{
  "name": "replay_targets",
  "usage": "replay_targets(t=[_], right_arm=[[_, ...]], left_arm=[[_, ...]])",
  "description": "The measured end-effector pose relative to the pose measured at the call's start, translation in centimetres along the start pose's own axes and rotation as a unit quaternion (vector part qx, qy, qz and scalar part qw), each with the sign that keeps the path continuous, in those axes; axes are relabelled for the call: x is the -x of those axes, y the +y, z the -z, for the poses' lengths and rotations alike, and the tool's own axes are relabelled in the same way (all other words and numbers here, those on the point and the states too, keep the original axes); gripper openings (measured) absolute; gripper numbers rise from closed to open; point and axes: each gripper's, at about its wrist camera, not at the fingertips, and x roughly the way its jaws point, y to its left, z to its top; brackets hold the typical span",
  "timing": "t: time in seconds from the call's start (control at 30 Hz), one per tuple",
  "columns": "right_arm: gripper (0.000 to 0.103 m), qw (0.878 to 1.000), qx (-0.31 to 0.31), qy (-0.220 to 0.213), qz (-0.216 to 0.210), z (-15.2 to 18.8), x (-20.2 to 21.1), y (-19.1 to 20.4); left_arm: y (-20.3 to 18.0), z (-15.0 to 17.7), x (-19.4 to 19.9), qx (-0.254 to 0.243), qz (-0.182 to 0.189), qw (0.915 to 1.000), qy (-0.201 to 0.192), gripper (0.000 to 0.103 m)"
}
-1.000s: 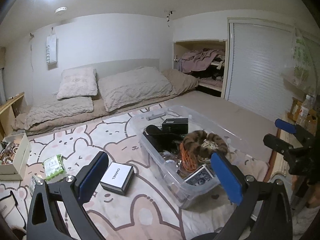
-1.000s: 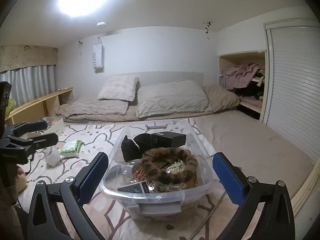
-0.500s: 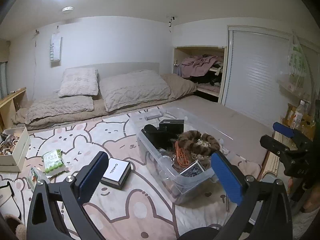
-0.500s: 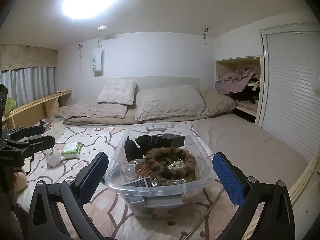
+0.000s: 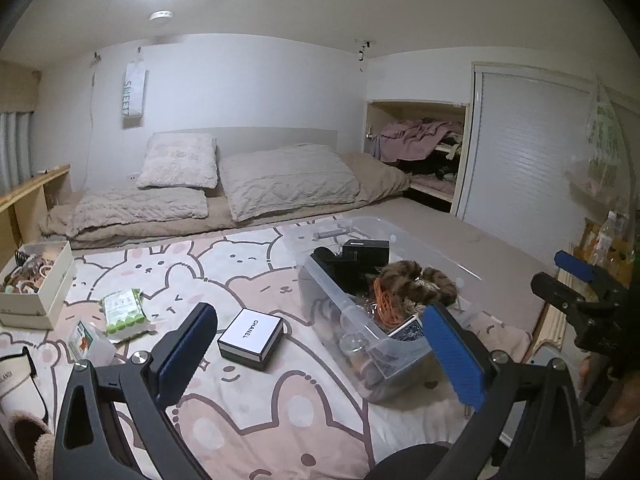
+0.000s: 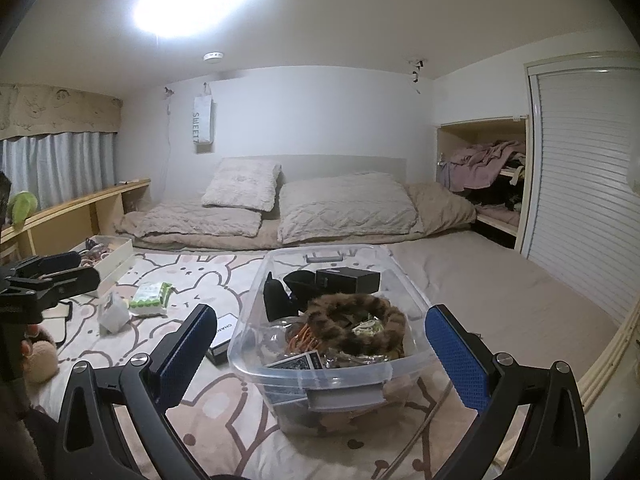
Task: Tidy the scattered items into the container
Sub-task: 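Raise both tools up and away from the clear bin, then move both tools toward the white Chanel box and clear flashlight box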
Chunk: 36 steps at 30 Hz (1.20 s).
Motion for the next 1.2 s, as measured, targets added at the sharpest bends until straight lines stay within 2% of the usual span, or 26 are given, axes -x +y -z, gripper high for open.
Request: replay_targets(t=[0.33,0.57,0.77,0.87,1.2], right_arm=[[0.103,0.999,-0.022,-0.025,-0.034,0.4,-1.4,2.3],[0.103,0.998,-0.024,-0.023,-0.054,0.7,-3.0,4.4],[0.103,0.997,-0.013,-0.001,-0.077,1.4,-5.2,6.8],[0.103,0.995,0.003,0.010,-0.095,1.7,-6.2,8.6],[0.103,0.986,0.048,0.061,-0.150,3.6,-11.0,15.2]], left_arm=[[4.5,1.4,1.2,0.012,-0.052,0.9984,-0.016,0.103],[8.6,2.8,1.3,0.040,-0.083,0.9956,-0.016,0.103],[12.2,4.6,0.8,0.075,-0.103,0.9918,-0.012,0.103],[14.1,5.8,0.0,0.087,-0.126,0.9882,0.002,0.103],[19.6,9.9,-2.6,0.126,-0.149,0.9796,0.048,0.103]])
